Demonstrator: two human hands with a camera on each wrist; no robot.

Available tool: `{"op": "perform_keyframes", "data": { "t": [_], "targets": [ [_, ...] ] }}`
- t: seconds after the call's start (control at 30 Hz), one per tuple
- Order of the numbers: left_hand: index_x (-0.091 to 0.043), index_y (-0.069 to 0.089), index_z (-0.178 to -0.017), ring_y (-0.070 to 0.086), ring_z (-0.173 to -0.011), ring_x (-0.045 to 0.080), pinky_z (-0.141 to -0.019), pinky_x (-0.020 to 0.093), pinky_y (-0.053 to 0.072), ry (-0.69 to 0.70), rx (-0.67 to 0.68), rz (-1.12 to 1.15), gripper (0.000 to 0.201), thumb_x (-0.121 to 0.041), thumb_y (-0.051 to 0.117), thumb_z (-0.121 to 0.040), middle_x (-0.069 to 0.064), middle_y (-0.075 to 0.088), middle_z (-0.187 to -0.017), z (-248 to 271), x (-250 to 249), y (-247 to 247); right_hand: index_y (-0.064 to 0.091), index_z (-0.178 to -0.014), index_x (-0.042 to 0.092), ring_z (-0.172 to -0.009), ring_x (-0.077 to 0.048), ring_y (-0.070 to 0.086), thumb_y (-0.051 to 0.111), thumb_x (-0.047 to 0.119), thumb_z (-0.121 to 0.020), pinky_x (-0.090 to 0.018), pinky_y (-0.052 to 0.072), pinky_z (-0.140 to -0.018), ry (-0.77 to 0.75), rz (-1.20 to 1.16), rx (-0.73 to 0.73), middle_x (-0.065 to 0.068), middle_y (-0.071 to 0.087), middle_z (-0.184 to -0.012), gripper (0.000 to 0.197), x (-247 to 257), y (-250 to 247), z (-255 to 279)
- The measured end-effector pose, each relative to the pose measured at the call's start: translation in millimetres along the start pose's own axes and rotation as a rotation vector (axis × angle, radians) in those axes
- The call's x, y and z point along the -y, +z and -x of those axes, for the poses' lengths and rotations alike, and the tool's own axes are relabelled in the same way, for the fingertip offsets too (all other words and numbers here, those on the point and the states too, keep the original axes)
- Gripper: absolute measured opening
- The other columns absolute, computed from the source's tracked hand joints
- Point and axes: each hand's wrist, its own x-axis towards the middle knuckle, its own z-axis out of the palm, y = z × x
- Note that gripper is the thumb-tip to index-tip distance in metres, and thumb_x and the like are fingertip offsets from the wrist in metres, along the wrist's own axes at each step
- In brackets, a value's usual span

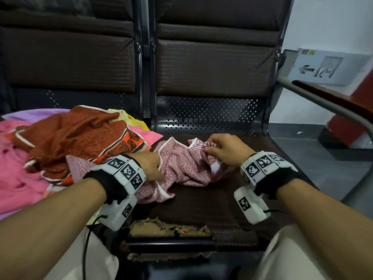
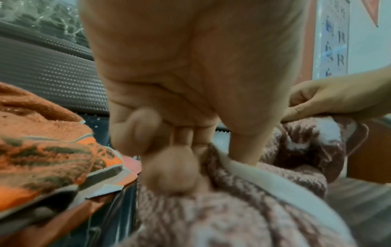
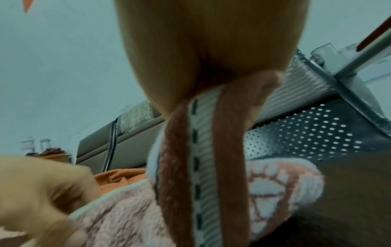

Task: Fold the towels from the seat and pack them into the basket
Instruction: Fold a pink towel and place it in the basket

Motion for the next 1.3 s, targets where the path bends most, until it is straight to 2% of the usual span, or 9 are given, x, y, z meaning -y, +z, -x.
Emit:
{"op": "perform_keyframes", "data": {
  "t": [0.1, 0.23, 0.43, 0.57, 0.7, 0.8, 0.97, 1.17, 1.3],
  "targets": [
    [-0.024, 0.048, -0.074, 0.059, -0.074, 0.019, -0.060, 0.024, 0.037, 0.106, -0.114, 0.080, 0.019, -0.032, 0.061, -0.086, -0.004, 0.054, -0.074, 7.4, 0.1, -10.7, 0.053, -0.123, 0.028, -0.096, -0.013, 0.060, 0.063, 0.040, -0.087, -0.026, 0.044, -0.081, -0.089, -0.087, 0.005, -0.001, 0.065, -0.110, 0.039, 13.6, 7.8, -0.6],
    [-0.020, 0.059, -0.083, 0.054, -0.075, 0.018, -0.065, 0.030, 0.035, 0.312, -0.198, 0.286, 0.009, -0.017, 0.057, -0.091, 0.000, 0.056, -0.072, 23.3, -5.3, -22.7, 0.029, -0.142, 0.043, -0.058, 0.009, 0.053, 0.059, 0.033, -0.091, -0.011, 0.038, -0.061, -0.262, -0.086, 0.042, 0.016, 0.057, -0.070, 0.059, 28.6, 17.0, -1.8],
    [-0.012, 0.052, -0.081, 0.046, -0.070, 0.012, -0.068, 0.033, 0.036, 0.273, -0.207, 0.519, 0.017, -0.007, 0.043, -0.095, 0.000, 0.050, -0.076, 37.7, 1.7, -26.0, 0.063, -0.081, 0.032, -0.070, 0.016, 0.054, 0.061, 0.027, -0.090, -0.004, 0.034, -0.064, -0.323, -0.072, 0.089, 0.019, 0.067, -0.079, 0.011, 41.3, 19.6, -7.2],
    [-0.018, 0.043, -0.078, 0.037, -0.058, 0.010, -0.058, 0.029, 0.030, 0.240, -0.372, 0.580, 0.019, -0.013, 0.042, -0.096, -0.002, 0.042, -0.068, 38.8, 0.9, -27.6, 0.060, -0.078, 0.030, -0.071, -0.006, 0.056, 0.060, 0.028, -0.089, -0.020, 0.036, -0.063, -0.247, -0.125, -0.206, 0.010, 0.062, -0.073, 0.012, 46.7, 4.6, -12.3],
    [-0.020, 0.041, -0.109, 0.053, -0.060, 0.009, -0.055, 0.030, 0.039, 0.238, -0.532, 0.474, 0.025, -0.013, 0.049, -0.086, -0.004, 0.056, -0.071, 40.5, 2.0, -36.7, 0.066, -0.083, 0.025, -0.058, -0.001, 0.050, 0.060, 0.021, -0.087, -0.003, 0.032, -0.063, -0.207, -0.215, -0.621, 0.018, 0.055, -0.063, 0.009, 48.6, -17.8, -11.0],
    [-0.021, 0.040, -0.106, 0.052, -0.065, 0.013, -0.055, 0.030, 0.036, 0.210, -0.694, 0.468, 0.027, -0.011, 0.049, -0.083, -0.005, 0.052, -0.073, 37.6, 8.4, -40.4, 0.058, -0.081, 0.031, -0.058, 0.007, 0.049, 0.058, 0.021, -0.089, -0.005, 0.029, -0.061, -0.122, -0.243, -0.753, 0.022, 0.052, -0.062, 0.013, 42.6, -28.1, -9.8],
    [-0.018, 0.063, -0.078, 0.062, -0.060, 0.010, -0.055, 0.025, 0.045, 0.129, -0.582, 0.434, 0.009, -0.016, 0.062, -0.087, -0.008, 0.061, -0.062, 30.6, 21.0, -30.0, 0.053, -0.105, 0.024, -0.073, -0.008, 0.056, 0.064, 0.024, -0.088, -0.016, 0.039, -0.059, 0.140, -0.331, -0.310, 0.007, 0.059, -0.087, 0.021, 22.3, -9.8, -5.2],
    [-0.015, 0.060, -0.061, 0.058, -0.045, 0.011, -0.046, 0.022, 0.049, 0.203, -0.491, 0.880, 0.026, -0.024, 0.067, -0.085, -0.003, 0.062, -0.051, 26.6, 19.6, -25.0, 0.068, -0.080, 0.021, -0.051, -0.002, 0.056, 0.068, 0.005, -0.083, -0.015, 0.043, -0.048, -0.011, -0.644, -0.157, 0.007, 0.066, -0.066, 0.017, 28.2, -8.5, -2.0],
    [-0.016, 0.050, -0.050, 0.048, -0.040, 0.006, -0.042, 0.015, 0.039, 0.158, -0.589, 1.118, 0.047, -0.033, 0.054, -0.094, -0.003, 0.057, -0.045, 20.0, 16.3, -28.4, 0.070, -0.095, 0.020, -0.087, -0.016, 0.070, 0.063, -0.010, -0.079, -0.025, 0.055, -0.072, -0.091, -0.785, 0.035, -0.006, 0.073, -0.096, 0.034, 35.7, -10.1, 2.2]
  ]
}}
